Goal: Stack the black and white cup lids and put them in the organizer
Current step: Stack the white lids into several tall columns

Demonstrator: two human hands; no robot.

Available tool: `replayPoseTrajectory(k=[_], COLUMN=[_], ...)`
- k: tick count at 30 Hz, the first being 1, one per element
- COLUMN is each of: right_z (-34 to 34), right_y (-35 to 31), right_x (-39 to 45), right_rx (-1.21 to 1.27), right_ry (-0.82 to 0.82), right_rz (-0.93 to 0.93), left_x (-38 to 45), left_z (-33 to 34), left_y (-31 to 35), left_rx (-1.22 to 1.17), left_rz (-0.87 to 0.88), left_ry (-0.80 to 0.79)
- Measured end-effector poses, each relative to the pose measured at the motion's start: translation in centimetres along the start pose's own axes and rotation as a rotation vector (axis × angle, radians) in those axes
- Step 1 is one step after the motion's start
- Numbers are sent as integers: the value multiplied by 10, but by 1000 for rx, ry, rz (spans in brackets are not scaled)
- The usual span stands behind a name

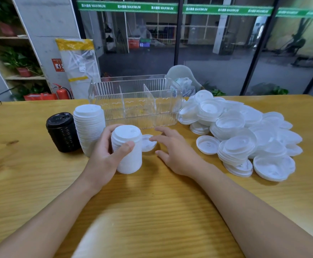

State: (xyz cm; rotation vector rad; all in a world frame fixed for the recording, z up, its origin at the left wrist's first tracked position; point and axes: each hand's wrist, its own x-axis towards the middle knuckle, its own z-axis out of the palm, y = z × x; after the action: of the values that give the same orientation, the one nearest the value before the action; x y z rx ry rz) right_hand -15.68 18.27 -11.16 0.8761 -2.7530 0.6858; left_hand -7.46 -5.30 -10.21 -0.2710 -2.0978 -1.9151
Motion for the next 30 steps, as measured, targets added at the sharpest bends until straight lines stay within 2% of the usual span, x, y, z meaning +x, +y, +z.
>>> replayPoseTrajectory(k=[6,11,15,21,24,30], right_z=[16,12,12,-1,-9,-23], right_y=[4,6,6,20,30,33], right_x=[12,9,9,0,-8,-9], right_rx=[17,77,-20,-100,14,536], right_ry=[28,29,64,130,140,257], right_rz=[-46,-7,-34,27,126,408], left_x=[4,6,9,24,33,41], left_z=[0,2,3,16,27,48], left_y=[-4,-5,-7,-6,-5,-6], left_rx=[28,35,22,30,8,-23], left_rz=[18,8,-32,-105,-133,-112], left_ry=[20,27,27,-18,-38,-32])
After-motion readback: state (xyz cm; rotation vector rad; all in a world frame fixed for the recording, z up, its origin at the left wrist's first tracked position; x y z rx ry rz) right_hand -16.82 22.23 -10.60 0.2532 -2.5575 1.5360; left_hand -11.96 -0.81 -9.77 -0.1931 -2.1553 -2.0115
